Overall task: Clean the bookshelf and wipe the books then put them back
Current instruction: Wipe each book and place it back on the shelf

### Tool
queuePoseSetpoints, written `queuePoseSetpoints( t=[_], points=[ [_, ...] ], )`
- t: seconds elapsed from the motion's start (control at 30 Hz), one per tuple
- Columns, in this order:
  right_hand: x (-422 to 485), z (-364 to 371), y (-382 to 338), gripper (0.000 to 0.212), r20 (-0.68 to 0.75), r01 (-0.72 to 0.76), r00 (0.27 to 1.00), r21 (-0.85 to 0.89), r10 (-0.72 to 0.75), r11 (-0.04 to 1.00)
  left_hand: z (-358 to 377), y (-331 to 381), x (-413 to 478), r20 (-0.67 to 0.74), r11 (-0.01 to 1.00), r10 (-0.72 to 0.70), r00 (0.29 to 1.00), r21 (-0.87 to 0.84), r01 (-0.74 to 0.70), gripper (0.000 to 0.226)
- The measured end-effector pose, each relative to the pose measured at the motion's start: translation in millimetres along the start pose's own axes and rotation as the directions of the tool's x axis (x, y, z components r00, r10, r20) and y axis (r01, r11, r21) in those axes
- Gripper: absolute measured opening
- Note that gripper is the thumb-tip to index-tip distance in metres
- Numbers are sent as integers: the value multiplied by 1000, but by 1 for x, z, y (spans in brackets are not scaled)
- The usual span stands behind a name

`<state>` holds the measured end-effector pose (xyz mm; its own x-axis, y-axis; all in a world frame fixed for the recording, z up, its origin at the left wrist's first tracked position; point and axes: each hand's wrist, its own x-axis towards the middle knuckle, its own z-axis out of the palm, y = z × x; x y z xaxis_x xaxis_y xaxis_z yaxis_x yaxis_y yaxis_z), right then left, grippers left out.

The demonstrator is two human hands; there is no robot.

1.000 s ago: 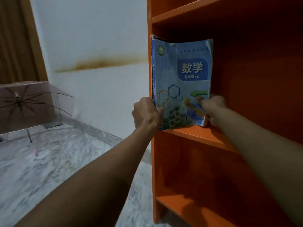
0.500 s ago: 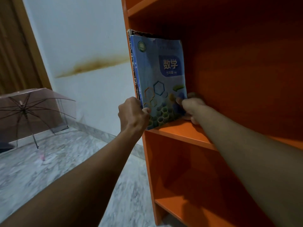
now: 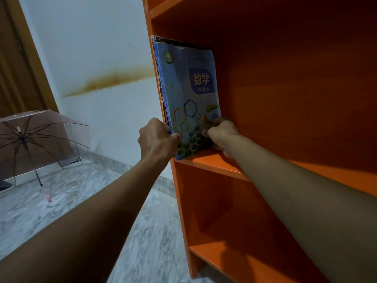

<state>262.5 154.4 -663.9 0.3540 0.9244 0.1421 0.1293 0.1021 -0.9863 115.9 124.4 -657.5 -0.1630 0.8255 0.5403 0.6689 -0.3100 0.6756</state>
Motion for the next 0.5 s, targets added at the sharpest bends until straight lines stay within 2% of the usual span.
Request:
queuePoseSetpoints(
  t=[0.2, 0.5],
  points=[
    [-11, -1, -2, 56, -29, 28, 999, -97, -31, 995, -6, -5, -14, -25, 1000, -24, 999, 3, 24, 38],
    [-50, 12, -6, 57, -102, 105, 981, -433, -164, 895, -20, -40, -46, 87, 1000, -11, 996, 25, 9, 31]
  ],
)
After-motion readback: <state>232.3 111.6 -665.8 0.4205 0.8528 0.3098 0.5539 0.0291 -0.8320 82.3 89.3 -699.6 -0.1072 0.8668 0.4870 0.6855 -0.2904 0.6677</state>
